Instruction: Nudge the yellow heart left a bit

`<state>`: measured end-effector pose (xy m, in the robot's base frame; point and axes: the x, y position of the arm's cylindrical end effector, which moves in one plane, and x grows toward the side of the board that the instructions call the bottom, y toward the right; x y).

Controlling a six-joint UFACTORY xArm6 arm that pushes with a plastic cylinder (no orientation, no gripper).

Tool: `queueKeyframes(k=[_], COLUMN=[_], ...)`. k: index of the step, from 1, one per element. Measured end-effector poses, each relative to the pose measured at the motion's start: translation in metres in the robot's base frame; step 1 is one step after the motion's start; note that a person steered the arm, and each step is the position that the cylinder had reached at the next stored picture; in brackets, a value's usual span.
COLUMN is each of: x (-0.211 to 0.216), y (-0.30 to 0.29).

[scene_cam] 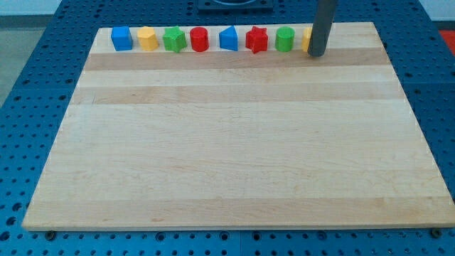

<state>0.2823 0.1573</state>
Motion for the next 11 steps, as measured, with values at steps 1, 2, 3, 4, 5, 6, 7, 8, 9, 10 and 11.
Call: queueKeyframes(k=[1,2,3,4,5,6,7,8,9,10,11], x=[0.0,0.001,0.014,0.003,-0.03,-0.063,-0.078,-0.077,-0.074,-0.072,-0.063], y=[0.0,0.019,0.067,0.075,0.075,0.075,0.064,0.041,0.032,0.032,0.032])
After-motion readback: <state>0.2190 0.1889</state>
